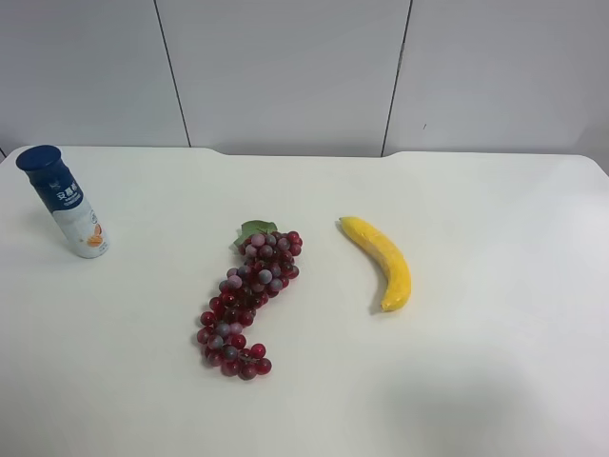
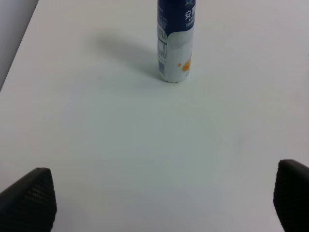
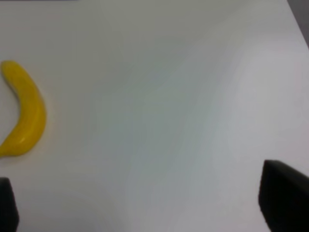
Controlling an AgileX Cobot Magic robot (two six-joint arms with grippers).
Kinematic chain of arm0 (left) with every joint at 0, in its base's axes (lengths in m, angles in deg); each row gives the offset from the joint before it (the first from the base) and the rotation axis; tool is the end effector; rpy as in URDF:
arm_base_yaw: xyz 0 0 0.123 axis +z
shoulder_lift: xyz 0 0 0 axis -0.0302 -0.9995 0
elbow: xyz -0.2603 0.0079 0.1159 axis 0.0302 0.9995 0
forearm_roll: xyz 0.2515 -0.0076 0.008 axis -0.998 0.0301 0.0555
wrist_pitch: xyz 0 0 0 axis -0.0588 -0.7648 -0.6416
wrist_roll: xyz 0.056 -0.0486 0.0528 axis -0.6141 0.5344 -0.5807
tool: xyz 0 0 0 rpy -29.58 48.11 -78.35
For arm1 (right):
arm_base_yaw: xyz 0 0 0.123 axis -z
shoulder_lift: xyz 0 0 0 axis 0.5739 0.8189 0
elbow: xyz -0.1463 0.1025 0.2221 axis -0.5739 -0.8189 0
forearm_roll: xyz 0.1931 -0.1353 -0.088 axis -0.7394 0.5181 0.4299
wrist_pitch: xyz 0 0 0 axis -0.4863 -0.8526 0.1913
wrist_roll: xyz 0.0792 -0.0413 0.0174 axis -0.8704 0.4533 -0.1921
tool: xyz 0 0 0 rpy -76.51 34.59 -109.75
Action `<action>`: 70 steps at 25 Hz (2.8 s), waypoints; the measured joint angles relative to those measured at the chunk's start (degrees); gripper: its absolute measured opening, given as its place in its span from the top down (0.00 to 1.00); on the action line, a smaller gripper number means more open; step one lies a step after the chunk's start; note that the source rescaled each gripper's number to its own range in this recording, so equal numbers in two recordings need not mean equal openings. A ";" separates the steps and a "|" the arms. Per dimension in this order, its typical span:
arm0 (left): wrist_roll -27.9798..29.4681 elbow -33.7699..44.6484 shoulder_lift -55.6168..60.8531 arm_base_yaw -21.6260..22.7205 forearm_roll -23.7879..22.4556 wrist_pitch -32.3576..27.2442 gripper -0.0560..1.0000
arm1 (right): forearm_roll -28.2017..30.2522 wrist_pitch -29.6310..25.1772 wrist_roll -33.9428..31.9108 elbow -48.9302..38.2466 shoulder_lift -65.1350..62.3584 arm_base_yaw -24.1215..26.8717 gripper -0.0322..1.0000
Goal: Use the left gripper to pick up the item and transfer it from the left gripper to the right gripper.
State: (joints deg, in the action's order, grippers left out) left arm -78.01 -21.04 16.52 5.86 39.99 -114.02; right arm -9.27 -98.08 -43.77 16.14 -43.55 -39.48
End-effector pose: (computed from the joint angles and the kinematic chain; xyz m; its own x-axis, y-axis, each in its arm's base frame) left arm -0.0065 -0.0004 0.2794 -0.4440 0.0050 -0.8960 -0.0556 0.9979 0.0331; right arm -0.0059 -0.0046 0.2793 -0.4449 -0.0537 -0.8940 -0.0460 0.9983 -0.0371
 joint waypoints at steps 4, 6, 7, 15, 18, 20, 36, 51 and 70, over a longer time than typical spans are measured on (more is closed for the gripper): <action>0.00 0.00 0.00 0.00 0.00 0.00 0.19 | 0.00 0.00 0.00 0.00 0.00 0.00 0.00; 0.00 0.00 0.00 0.00 0.00 0.00 0.19 | 0.00 0.00 0.00 0.00 0.00 0.00 0.00; 0.00 0.00 0.00 0.00 0.00 0.00 0.19 | 0.00 0.00 0.00 0.00 0.00 0.00 0.00; 0.00 0.00 0.00 0.00 0.00 0.00 0.19 | 0.00 0.00 0.00 0.00 0.00 0.00 0.00; 0.00 0.00 0.00 0.00 0.00 0.00 0.19 | 0.00 0.00 0.00 0.00 0.00 0.00 0.00; 0.00 0.00 0.00 0.00 0.00 0.00 0.19 | 0.00 0.00 0.00 0.00 0.00 0.00 0.00; 0.00 -2.76 -3.70 0.00 0.00 -0.13 0.01 | 0.00 0.00 0.00 0.00 0.00 0.00 0.00; -2.14 -26.81 -45.04 -4.94 -1.14 -3.12 0.00 | 0.00 0.05 0.00 0.00 0.00 0.00 0.00; 4.39 -54.63 -83.88 -14.78 -10.12 -8.63 0.00 | 0.00 0.05 0.00 0.00 0.00 0.00 0.00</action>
State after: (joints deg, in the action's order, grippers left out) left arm -73.62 -75.68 -67.36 -8.92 29.87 -122.65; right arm -9.27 -98.02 -43.77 16.14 -43.55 -39.48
